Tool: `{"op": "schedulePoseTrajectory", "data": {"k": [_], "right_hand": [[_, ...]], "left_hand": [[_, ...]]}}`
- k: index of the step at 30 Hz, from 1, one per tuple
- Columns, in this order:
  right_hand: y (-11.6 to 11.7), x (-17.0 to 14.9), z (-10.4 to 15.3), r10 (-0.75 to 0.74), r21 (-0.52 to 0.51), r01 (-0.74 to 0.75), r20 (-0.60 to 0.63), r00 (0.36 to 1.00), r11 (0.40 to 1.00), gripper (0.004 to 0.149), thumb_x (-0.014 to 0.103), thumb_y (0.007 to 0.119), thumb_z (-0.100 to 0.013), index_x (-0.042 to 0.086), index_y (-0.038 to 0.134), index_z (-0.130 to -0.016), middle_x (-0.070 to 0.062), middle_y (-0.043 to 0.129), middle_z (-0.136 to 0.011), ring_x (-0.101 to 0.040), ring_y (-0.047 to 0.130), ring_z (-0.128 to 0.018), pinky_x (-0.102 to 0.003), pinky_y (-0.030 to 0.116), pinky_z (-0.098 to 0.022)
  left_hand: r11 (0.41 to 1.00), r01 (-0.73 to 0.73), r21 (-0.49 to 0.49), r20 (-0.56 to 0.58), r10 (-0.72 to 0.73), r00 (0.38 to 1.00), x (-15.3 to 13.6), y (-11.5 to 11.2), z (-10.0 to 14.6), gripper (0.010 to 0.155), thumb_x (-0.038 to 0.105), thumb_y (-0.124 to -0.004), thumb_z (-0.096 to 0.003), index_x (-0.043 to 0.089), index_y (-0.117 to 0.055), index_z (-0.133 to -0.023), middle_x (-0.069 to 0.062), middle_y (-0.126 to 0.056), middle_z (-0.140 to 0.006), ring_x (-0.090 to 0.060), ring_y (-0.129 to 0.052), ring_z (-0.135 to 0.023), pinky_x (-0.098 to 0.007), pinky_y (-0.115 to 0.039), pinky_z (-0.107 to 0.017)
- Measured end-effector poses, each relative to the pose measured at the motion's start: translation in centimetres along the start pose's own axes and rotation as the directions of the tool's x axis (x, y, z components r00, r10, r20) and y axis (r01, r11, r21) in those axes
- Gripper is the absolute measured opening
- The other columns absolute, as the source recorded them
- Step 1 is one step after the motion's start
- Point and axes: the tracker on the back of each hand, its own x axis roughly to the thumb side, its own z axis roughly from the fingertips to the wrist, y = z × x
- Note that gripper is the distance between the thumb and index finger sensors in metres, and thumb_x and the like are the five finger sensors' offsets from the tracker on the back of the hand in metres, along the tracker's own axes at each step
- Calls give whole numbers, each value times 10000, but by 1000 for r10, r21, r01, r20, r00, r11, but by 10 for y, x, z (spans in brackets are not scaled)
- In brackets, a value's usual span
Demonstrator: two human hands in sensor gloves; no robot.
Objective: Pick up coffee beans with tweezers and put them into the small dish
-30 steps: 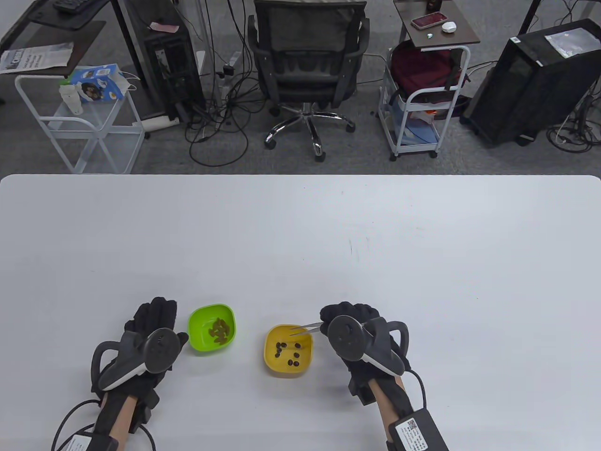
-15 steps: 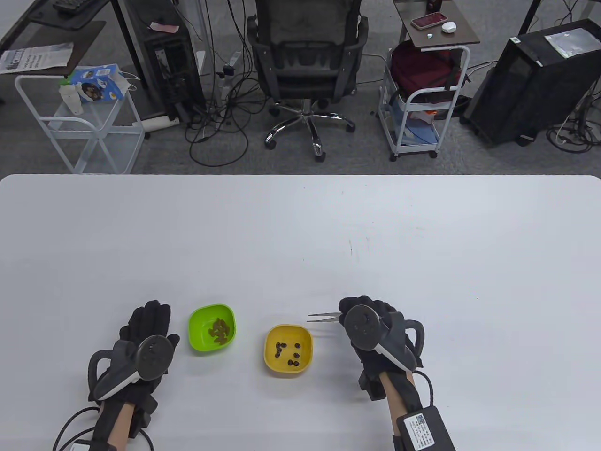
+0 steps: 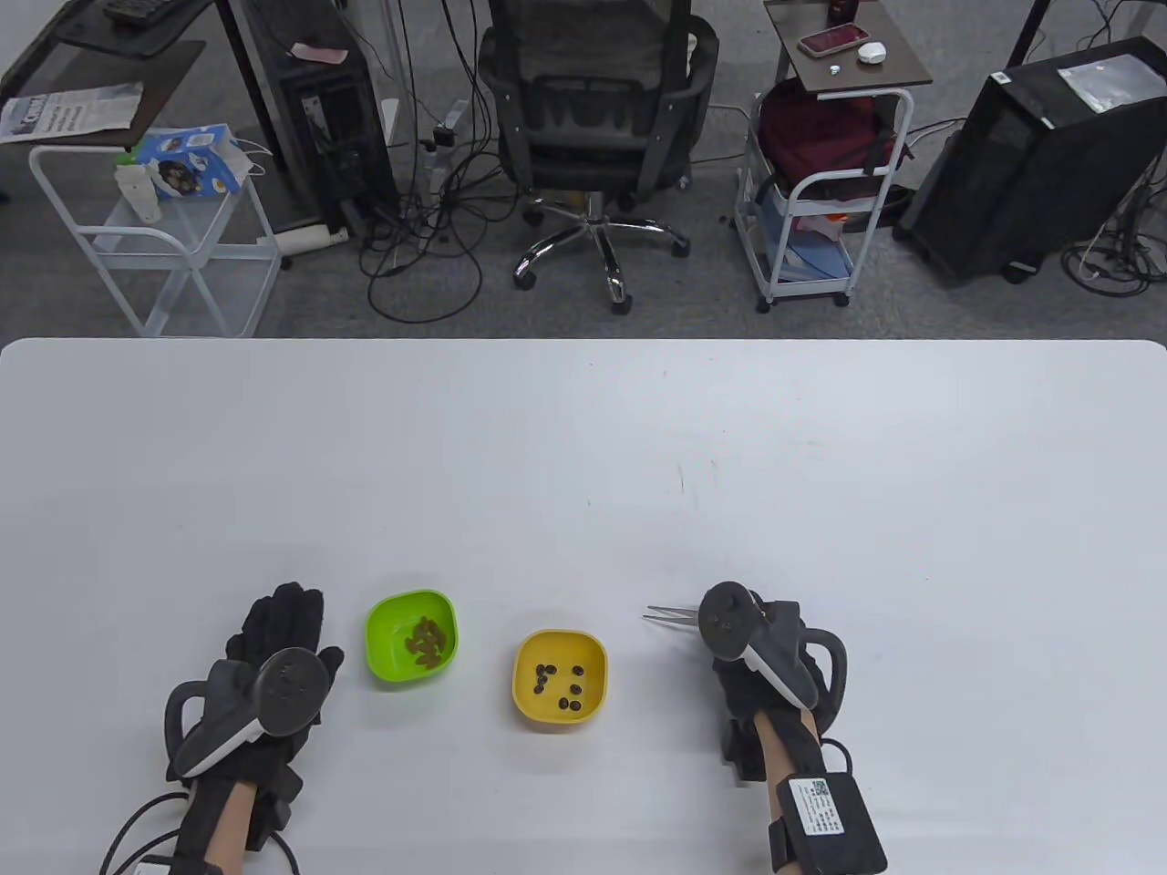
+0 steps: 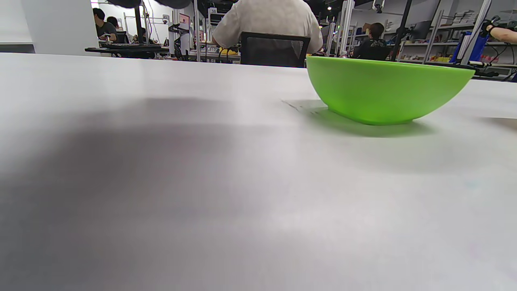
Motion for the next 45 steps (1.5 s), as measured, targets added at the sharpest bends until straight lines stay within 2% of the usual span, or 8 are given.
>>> {"op": "schedulePoseTrajectory", "data": {"k": [13,22,27,33,38,42,44,45], "right_hand": [[8,10,-3,254,53,-253,-10,967,966,433,376,693,-458,306,715,-885,27,845,-829,-261,881,-753,-599,622,-753],[7,12,-3,263,66,-261,-19,965,963,439,383,707,-467,307,696,-899,22,828,-836,-272,874,-756,-603,623,-745],[0,6,-1,168,105,-164,-29,985,981,493,399,701,-465,277,682,-943,-10,822,-888,-303,864,-794,-609,621,-739],[-36,3,22,101,60,-99,-15,995,993,538,412,673,-481,247,640,-992,-55,786,-976,-353,844,-855,-615,607,-745],[-54,-5,53,17,-43,-14,68,998,999,619,415,644,-496,193,562,-1068,-114,642,-1132,-447,675,-1039,-638,540,-771],[-42,-11,61,8,-91,1,97,995,996,690,430,630,-493,176,467,-1113,-145,503,-1210,-493,485,-1110,-662,438,-789],[-37,-9,59,35,-19,-33,102,994,999,738,445,613,-489,151,388,-1128,-172,417,-1229,-518,402,-1109,-665,397,-786],[-36,-8,60,52,-22,-50,100,994,999,755,450,601,-492,146,341,-1132,-182,365,-1236,-526,350,-1109,-666,370,-788]], "left_hand": [[1000,10,2,-26,-10,1000,-4,2,1,710,368,-414,-618,-7,-303,-1211,-309,-306,-1274,-598,-440,-1133,-706,-503,-762],[999,32,-13,-14,-32,999,-2,1,0,712,373,-415,-618,-4,-305,-1212,-304,-306,-1277,-595,-440,-1136,-705,-501,-763],[999,42,-11,-12,-42,999,-1,1,0,714,375,-416,-618,-5,-301,-1211,-307,-302,-1276,-592,-437,-1137,-704,-500,-764],[998,57,-14,-2,-57,998,2,0,1,713,376,-416,-617,-3,-303,-1211,-305,-307,-1276,-590,-444,-1137,-702,-504,-764],[998,62,-26,-5,-62,998,3,0,2,714,377,-416,-618,-2,-304,-1212,-304,-309,-1277,-589,-445,-1139,-701,-504,-765],[997,71,-31,-8,-72,997,4,-1,2,715,380,-415,-618,0,-299,-1213,-304,-305,-1277,-587,-451,-1138,-700,-506,-766],[995,95,-27,-13,-95,995,5,-2,1,718,381,-414,-617,-1,-287,-1212,-303,-292,-1277,-589,-449,-1138,-700,-503,-767],[995,99,-27,-16,-100,995,5,-2,1,719,381,-412,-617,-2,-282,-1211,-306,-287,-1276,-586,-444,-1139,-700,-503,-767]]}}
